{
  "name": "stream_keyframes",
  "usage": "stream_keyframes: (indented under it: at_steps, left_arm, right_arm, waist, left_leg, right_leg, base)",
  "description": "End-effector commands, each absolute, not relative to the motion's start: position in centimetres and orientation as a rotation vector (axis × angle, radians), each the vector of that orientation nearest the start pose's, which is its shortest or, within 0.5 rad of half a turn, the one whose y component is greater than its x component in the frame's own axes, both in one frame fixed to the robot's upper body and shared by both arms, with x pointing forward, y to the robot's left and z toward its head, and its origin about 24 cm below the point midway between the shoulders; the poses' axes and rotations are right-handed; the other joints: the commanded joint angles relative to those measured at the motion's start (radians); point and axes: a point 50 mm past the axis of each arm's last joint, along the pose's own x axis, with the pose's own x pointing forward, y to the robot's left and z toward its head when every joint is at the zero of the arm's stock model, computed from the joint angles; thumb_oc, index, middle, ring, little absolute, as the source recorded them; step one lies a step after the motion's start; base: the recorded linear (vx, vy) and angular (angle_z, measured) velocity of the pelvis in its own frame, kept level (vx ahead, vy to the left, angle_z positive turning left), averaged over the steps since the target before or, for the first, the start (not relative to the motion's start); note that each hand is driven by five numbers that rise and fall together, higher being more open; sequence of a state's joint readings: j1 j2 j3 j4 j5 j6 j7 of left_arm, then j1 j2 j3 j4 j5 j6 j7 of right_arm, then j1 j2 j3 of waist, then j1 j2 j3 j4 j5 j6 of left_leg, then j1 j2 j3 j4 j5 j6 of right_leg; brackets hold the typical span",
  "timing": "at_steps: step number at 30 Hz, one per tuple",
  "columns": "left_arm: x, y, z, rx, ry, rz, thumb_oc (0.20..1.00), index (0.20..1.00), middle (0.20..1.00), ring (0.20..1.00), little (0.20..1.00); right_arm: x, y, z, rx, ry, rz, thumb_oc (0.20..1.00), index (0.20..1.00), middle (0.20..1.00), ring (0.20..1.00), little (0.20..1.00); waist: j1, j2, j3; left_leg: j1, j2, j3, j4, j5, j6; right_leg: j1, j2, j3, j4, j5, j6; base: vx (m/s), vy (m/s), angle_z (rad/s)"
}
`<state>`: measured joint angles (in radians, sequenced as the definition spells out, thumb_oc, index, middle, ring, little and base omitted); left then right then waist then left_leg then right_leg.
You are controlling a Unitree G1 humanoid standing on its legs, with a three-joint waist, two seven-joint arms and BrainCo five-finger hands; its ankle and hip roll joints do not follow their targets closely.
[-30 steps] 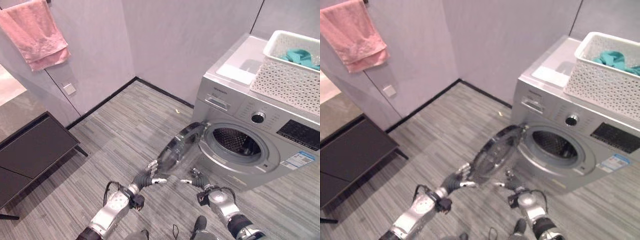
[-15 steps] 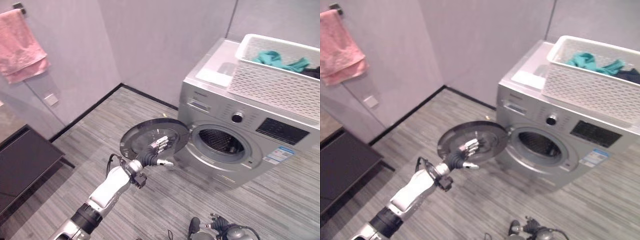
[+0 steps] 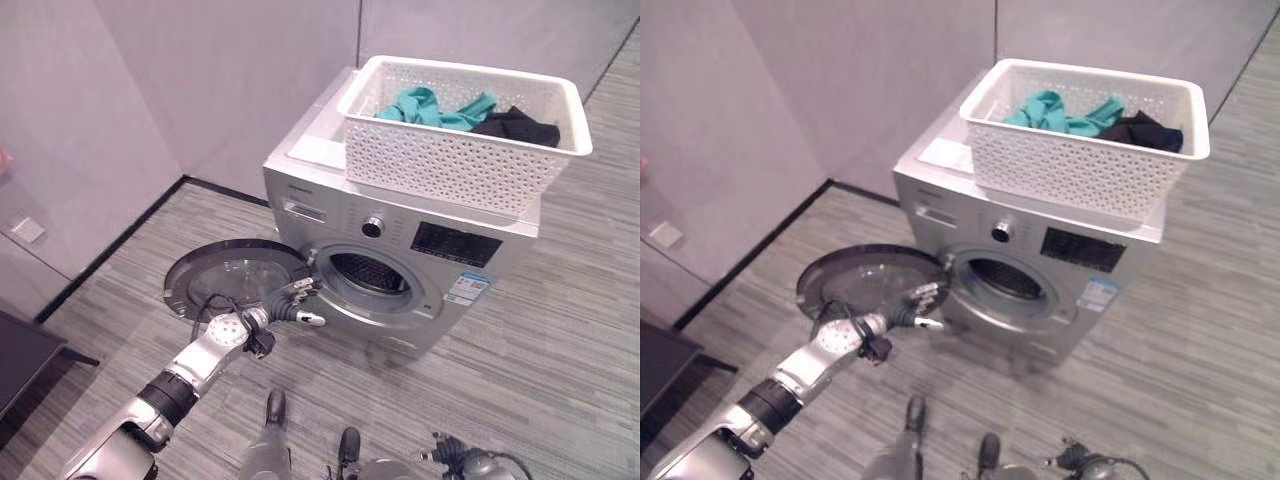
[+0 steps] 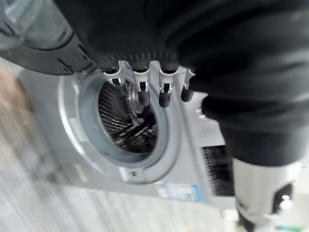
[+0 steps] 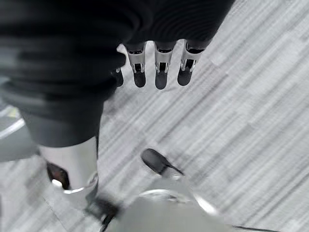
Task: Grab the laundry basket,head to the washer,open it,put in the laundry and shut it.
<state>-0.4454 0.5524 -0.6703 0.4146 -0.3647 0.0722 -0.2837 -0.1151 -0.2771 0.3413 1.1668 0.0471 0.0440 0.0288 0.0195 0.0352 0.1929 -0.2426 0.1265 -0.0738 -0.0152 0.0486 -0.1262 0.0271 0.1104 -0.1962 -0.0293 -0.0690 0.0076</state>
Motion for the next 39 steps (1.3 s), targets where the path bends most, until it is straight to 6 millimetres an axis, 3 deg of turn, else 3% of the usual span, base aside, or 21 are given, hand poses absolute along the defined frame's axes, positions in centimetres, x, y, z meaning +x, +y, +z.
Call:
stream_keyframes:
  at_steps: [1,3,7,11,12,13,15,18,22,26,27,28,31,32,33,34,35,36,39]
  left_arm:
    - [31.2,13.7,4.1,0.594,0.234,-0.758,1.0,1.0,1.0,1.0,1.0]
    - [31.0,15.2,1.7,0.731,0.339,-0.725,1.0,1.0,1.0,1.0,1.0]
    - [30.2,17.4,-0.9,0.821,0.455,-0.642,1.0,1.0,1.0,1.0,1.0]
    - [30.3,18.2,-1.9,0.966,0.499,-0.612,1.0,1.0,1.0,1.0,1.0]
    - [30.4,18.7,-2.5,1.122,0.535,-0.634,1.0,1.0,1.0,1.0,1.0]
    - [30.4,18.6,-2.5,1.124,0.533,-0.635,1.0,1.0,1.0,1.0,1.0]
    - [30.1,20.0,-3.8,1.315,0.632,-0.658,1.0,1.0,1.0,1.0,1.0]
    - [29.9,20.9,-4.5,1.323,0.683,-0.614,1.0,1.0,1.0,1.0,1.0]
    - [28.0,25.0,-6.0,1.169,0.832,-0.376,1.0,1.0,1.0,1.0,1.0]
    - [26.0,27.3,-6.8,1.117,0.91,-0.319,1.0,1.0,1.0,1.0,1.0]
    - [24.3,29.2,-7.1,1.043,0.936,-0.255,1.0,1.0,1.0,1.0,1.0]
    - [24.3,29.2,-7.1,1.043,0.937,-0.254,1.0,1.0,1.0,1.0,1.0]
    - [21.7,31.8,-6.3,0.913,0.915,-0.163,1.0,1.0,1.0,1.0,1.0]
    - [19.6,32.9,-6.1,0.834,0.911,-0.115,1.0,1.0,1.0,1.0,1.0]
    - [19.1,33.2,-5.8,0.816,0.904,-0.094,1.0,1.0,1.0,1.0,1.0]
    - [18.6,33.1,-5.9,0.78,0.901,-0.081,1.0,1.0,1.0,1.0,1.0]
    - [18.6,33.1,-5.9,0.779,0.902,-0.081,1.0,1.0,1.0,1.0,1.0]
    - [18.0,33.1,-6.0,0.721,0.888,-0.028,1.0,1.0,1.0,1.0,1.0]
    - [17.6,33.1,-6.0,0.649,0.852,0.072,1.0,1.0,1.0,1.0,1.0]
  right_arm:
    - [14.6,-22.4,-14.4,-0.345,1.076,0.113,1.0,1.0,1.0,1.0,1.0]
    - [14.8,-21.1,-14.4,-0.321,1.063,0.157,1.0,1.0,1.0,1.0,1.0]
    - [15.5,-20.5,-14.1,-0.338,1.032,0.198,1.0,1.0,1.0,1.0,1.0]
    - [15.7,-20.7,-13.9,-0.355,1.022,0.204,1.0,1.0,1.0,1.0,1.0]
    - [15.8,-21.2,-13.8,-0.382,1.028,0.209,1.0,1.0,1.0,1.0,1.0]
    - [15.8,-21.2,-13.8,-0.382,1.028,0.207,1.0,1.0,1.0,1.0,1.0]
    - [15.6,-22.3,-13.8,-0.424,1.055,0.188,1.0,1.0,1.0,1.0,1.0]
    - [14.7,-23.2,-14.1,-0.441,1.101,0.158,1.0,1.0,1.0,1.0,1.0]
    - [10.3,-26.2,-15.1,-0.331,1.265,-0.064,1.0,1.0,1.0,1.0,1.0]
    - [9.4,-28.0,-14.8,-0.237,1.264,-0.206,1.0,1.0,1.0,1.0,1.0]
    - [10.2,-29.6,-13.7,-0.161,1.162,-0.323,1.0,1.0,1.0,1.0,1.0]
    - [10.2,-29.6,-13.7,-0.162,1.163,-0.323,1.0,1.0,1.0,1.0,1.0]
    - [11.5,-33.3,-10.6,-0.081,0.947,-0.521,1.0,1.0,1.0,1.0,1.0]
    - [12.2,-36.2,-7.3,-0.09,0.778,-0.657,1.0,1.0,1.0,1.0,1.0]
    - [12.6,-37.1,-6.0,-0.08,0.707,-0.701,1.0,1.0,1.0,1.0,1.0]
    - [12.8,-37.9,-4.7,-0.081,0.641,-0.743,1.0,1.0,1.0,1.0,1.0]
    - [12.8,-37.9,-4.7,-0.082,0.642,-0.743,1.0,1.0,1.0,1.0,1.0]
    - [14.5,-39.4,-1.3,-0.146,0.5,-0.786,1.0,1.0,1.0,1.0,1.0]
    - [16.4,-40.4,4.0,-0.28,0.275,-0.824,1.0,1.0,1.0,1.0,1.0]
  waist:
    - [-0.022,-0.021,-0.035]
    - [-0.022,-0.04,-0.058]
    - [-0.026,-0.051,-0.071]
    - [-0.03,-0.057,-0.07]
    - [-0.037,-0.059,-0.069]
    - [-0.034,-0.06,-0.07]
    - [-0.043,-0.065,-0.068]
    - [-0.042,-0.07,-0.071]
    - [-0.047,-0.079,-0.098]
    - [-0.052,-0.076,-0.118]
    - [-0.059,-0.075,-0.12]
    - [-0.059,-0.074,-0.122]
    - [-0.069,-0.064,-0.115]
    - [-0.077,-0.055,-0.105]
    - [-0.083,-0.052,-0.1]
    - [-0.088,-0.046,-0.095]
    - [-0.087,-0.044,-0.095]
    - [-0.091,-0.034,-0.084]
    - [-0.086,-0.028,-0.083]
  left_leg:
    - [-0.034,-0.045,0.028,0.082,0.06,0.072]
    - [0.006,-0.054,0.089,0.101,0.023,0.1]
    - [0.037,-0.066,0.154,0.105,-0.023,0.13]
    - [0.041,-0.076,0.18,0.097,-0.04,0.145]
    - [0.042,-0.082,0.192,0.087,-0.049,0.153]
    - [0.042,-0.082,0.194,0.086,-0.049,0.154]
    - [0.046,-0.09,0.209,0.068,-0.054,0.163]
    - [0.05,-0.095,0.215,0.051,-0.055,0.167]
    - [0.064,-0.12,0.215,0.02,-0.061,0.176]
    - [0.075,-0.132,0.214,0.016,-0.072,0.183]
    - [0.093,-0.141,0.217,0.024,-0.088,0.188]
    - [0.09,-0.139,0.218,0.023,-0.086,0.188]
    - [0.114,-0.147,0.212,0.048,-0.111,0.205]
    - [0.139,-0.149,0.206,0.058,-0.125,0.222]
    - [0.151,-0.152,0.202,0.06,-0.133,0.229]
    - [0.165,-0.151,0.196,0.06,-0.137,0.237]
    - [0.163,-0.148,0.198,0.059,-0.133,0.237]
    - [0.191,-0.148,0.184,0.059,-0.143,0.249]
    - [0.227,-0.155,0.17,0.052,-0.157,0.258]
  right_leg:
    - [0.099,-0.178,0.063,0.099,-0.127,0.016]
    - [0.092,-0.223,0.092,0.137,-0.129,0.043]
    - [0.071,-0.268,0.103,0.154,-0.104,0.076]
    - [0.05,-0.288,0.107,0.152,-0.078,0.093]
    - [0.039,-0.297,0.103,0.144,-0.064,0.102]
    - [0.038,-0.298,0.105,0.143,-0.064,0.103]
    - [0.021,-0.31,0.106,0.133,-0.041,0.113]
    - [0.011,-0.318,0.104,0.129,-0.024,0.118]
    - [0.01,-0.34,0.08,0.117,0.003,0.133]
    - [0.003,-0.35,0.082,0.124,0.036,0.145]
    - [0.005,-0.358,0.089,0.146,0.05,0.15]
    - [0.002,-0.356,0.09,0.145,0.053,0.149]
    - [-0.016,-0.354,0.117,0.233,0.086,0.151]
    - [-0.043,-0.347,0.142,0.325,0.127,0.15]
    - [-0.048,-0.34,0.149,0.368,0.134,0.151]
    - [-0.06,-0.329,0.161,0.421,0.139,0.148]
    - [-0.064,-0.327,0.162,0.423,0.142,0.147]
    - [-0.086,-0.311,0.171,0.509,0.146,0.146]
    - [-0.114,-0.312,0.163,0.531,0.121,0.135]
  base:
    - [0.33,0.272,-0.32]
    - [0.32,0.282,-0.34]
    - [0.18,0.19,-0.73]
    - [0.07,0.146,-0.54]
    - [0.02,0.091,-0.17]
    - [0.04,0.129,0.09]
    - [0.02,0.112,0.29]
    - [0.02,0.06,-0.09]
    - [0.05,0.067,-0.02]
    - [0.07,0.071,-0.05]
    - [0.04,0.054,0.01]
    - [0.06,0.084,-0.07]
    - [0.03,0.091,-0.1]
    - [0.03,0.135,-0.12]
    - [0.03,0.136,-0.11]
    - [0.0,0.068,-0.12]
    - [0.0,0.084,-0.14]
    - [0.02,0.076,-0.04]
    - [0.03,0.046,0.04]
